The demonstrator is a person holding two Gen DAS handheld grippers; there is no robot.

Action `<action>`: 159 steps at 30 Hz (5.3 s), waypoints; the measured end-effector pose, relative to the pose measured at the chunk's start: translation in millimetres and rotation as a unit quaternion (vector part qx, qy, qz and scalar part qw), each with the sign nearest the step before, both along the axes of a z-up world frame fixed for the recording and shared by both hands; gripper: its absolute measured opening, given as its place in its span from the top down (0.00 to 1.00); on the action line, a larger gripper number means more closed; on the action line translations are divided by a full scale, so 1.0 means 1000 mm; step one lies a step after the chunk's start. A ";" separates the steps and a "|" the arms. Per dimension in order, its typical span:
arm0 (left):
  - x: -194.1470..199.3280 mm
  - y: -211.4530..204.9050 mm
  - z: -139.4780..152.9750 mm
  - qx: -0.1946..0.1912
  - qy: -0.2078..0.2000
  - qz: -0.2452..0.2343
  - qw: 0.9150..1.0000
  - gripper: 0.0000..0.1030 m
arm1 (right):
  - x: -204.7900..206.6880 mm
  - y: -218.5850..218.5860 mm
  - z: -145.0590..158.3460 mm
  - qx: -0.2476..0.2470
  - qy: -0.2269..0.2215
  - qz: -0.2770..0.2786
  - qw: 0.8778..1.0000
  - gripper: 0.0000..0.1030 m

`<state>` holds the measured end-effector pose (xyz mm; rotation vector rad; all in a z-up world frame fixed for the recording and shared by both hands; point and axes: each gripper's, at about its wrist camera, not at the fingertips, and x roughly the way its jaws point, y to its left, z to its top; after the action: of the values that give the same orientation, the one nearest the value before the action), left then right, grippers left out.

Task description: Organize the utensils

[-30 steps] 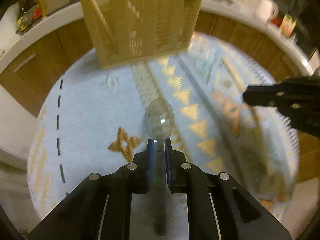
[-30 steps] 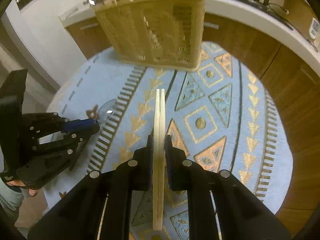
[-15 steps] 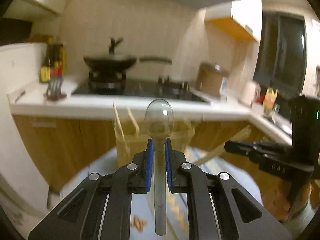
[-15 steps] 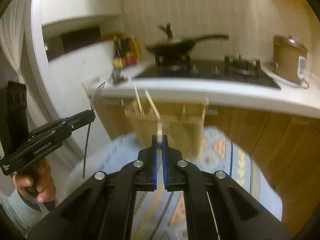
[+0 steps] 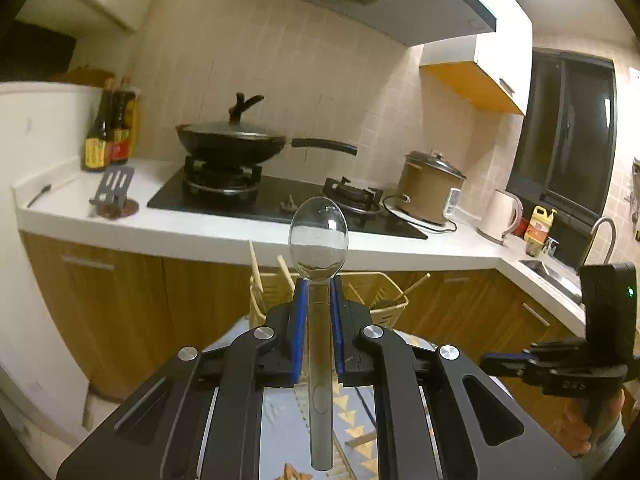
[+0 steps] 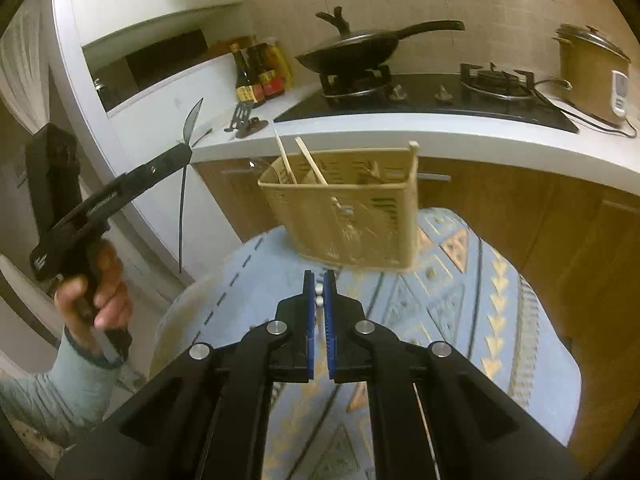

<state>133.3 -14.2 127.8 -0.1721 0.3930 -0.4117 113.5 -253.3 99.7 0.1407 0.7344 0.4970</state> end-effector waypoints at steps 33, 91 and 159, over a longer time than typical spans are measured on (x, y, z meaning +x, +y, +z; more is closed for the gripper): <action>-0.015 -0.007 -0.029 0.029 0.041 -0.029 0.998 0.91 | 0.035 0.106 -0.146 -0.269 0.220 0.115 0.931 0.89; 0.123 -0.002 -0.032 -0.074 -0.102 0.046 0.991 0.90 | 0.145 0.084 0.045 -0.117 -0.098 -0.031 0.988 0.97; -0.065 -0.037 -0.117 0.111 -0.089 0.192 0.971 0.09 | -0.056 0.038 -0.070 -0.069 -0.231 -0.178 0.954 0.08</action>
<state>68.2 -51.0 11.2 0.0087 0.2185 0.0020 57.9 -215.1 29.6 0.0210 0.2715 0.1203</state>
